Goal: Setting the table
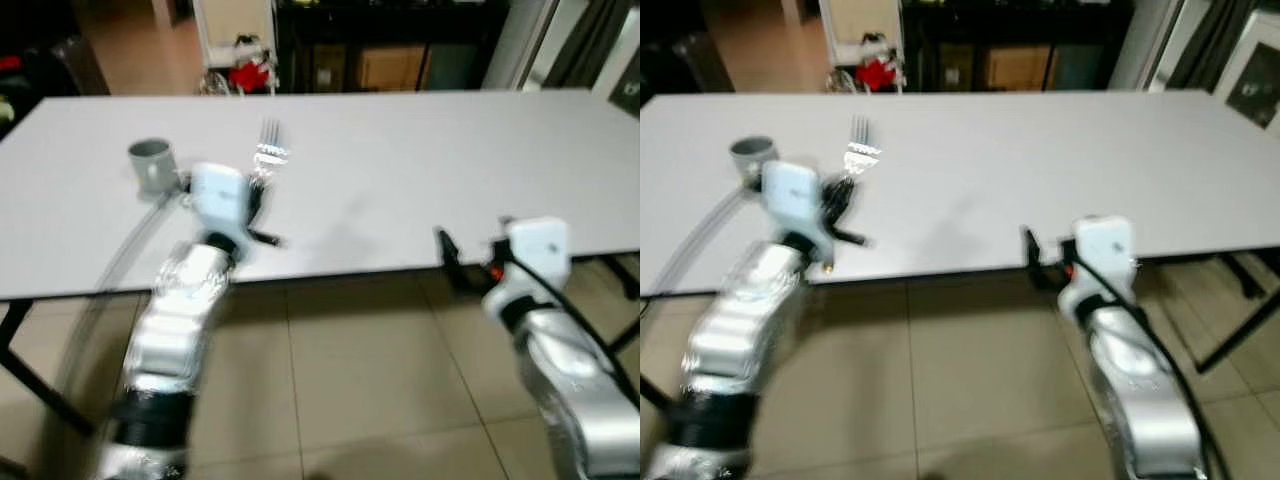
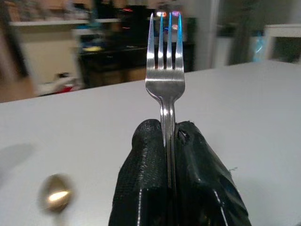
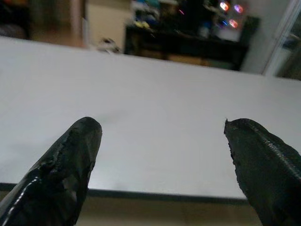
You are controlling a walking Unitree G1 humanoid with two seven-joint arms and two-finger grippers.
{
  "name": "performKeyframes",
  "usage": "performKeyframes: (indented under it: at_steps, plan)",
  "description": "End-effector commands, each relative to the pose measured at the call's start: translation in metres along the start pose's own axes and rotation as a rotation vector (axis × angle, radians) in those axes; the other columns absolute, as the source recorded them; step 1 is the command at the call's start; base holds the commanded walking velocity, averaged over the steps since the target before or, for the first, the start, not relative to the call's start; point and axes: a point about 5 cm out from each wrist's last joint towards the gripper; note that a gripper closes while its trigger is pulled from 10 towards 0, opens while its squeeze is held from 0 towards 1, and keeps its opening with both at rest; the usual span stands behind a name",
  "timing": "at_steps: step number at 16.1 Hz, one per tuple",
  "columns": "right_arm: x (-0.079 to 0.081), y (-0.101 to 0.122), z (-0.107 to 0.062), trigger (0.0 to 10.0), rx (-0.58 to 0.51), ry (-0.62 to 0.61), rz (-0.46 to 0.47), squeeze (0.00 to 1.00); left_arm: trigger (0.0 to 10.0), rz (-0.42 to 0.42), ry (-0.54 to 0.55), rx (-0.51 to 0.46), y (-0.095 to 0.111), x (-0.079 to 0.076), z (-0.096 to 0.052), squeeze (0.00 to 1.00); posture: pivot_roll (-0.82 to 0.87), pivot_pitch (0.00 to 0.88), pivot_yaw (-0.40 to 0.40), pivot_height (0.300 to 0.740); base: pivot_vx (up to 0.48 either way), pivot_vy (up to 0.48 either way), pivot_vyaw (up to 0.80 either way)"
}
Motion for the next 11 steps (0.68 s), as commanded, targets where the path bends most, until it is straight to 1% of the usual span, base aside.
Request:
performKeyframes:
  at_steps: [1, 4, 6, 7, 8, 9, 10, 11]
  plan:
    - [0.003, 0.005, 0.002, 10.0, -0.025, 0.018, 0.006, 0.00, 10.0, 0.019, 0.010, -0.012, 0.006, 0.007, -0.001, 0.00, -0.01, 0.000, -0.014, 0.740, 0.379, 0.000, 0.00]
    - [0.001, 0.003, 0.001, 10.0, -0.017, 0.019, -0.001, 0.00, 10.0, 0.025, 0.007, 0.003, 0.003, 0.007, -0.001, 0.00, -0.02, 0.000, -0.013, 0.740, 0.376, 0.000, 0.00]
    - [0.000, 0.002, 0.002, 10.0, -0.005, 0.038, -0.018, 0.00, 10.0, 0.060, 0.020, 0.053, -0.003, 0.006, 0.002, 0.00, -0.02, 0.000, -0.016, 0.740, 0.315, 0.000, 0.00]
    - [0.000, 0.001, 0.002, 10.0, 0.001, 0.049, -0.022, 0.00, 10.0, 0.059, 0.031, 0.078, -0.007, 0.007, 0.003, 0.00, -0.02, 0.000, -0.015, 0.740, 0.000, 0.000, 0.00]
    - [0.002, 0.000, 0.001, 10.0, 0.011, 0.081, -0.025, 0.00, 10.0, 0.062, 0.052, 0.137, -0.015, 0.011, 0.003, 0.00, -0.03, 0.000, -0.015, 0.740, 0.000, 0.000, 0.00]
    - [0.006, -0.002, 0.000, 10.0, 0.021, 0.135, -0.028, 0.00, 10.0, 0.086, 0.076, 0.224, -0.027, 0.016, 0.002, 0.00, -0.03, 0.000, -0.015, 0.740, 0.000, 0.000, 0.00]
    - [0.008, -0.003, -0.002, 10.0, 0.018, 0.174, -0.027, 0.00, 10.0, 0.099, 0.092, 0.262, -0.032, 0.018, 0.003, 0.00, -0.03, 0.000, -0.016, 0.740, 0.000, 0.000, 0.00]
    - [0.010, -0.004, -0.003, 10.0, 0.024, 0.218, -0.012, 0.00, 10.0, 0.086, 0.117, 0.303, -0.038, 0.022, 0.004, 0.00, -0.03, 0.000, -0.016, 0.740, 0.000, 0.000, 0.00]
Point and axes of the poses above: a point about 5 cm out from each wrist's last joint towards the gripper, its own z axis pointing out of the wrist towards the gripper, its own y axis along the axis of the wrist's last joint, x = y × z, and after that the axes turned 12 degrees about -z, right-handed
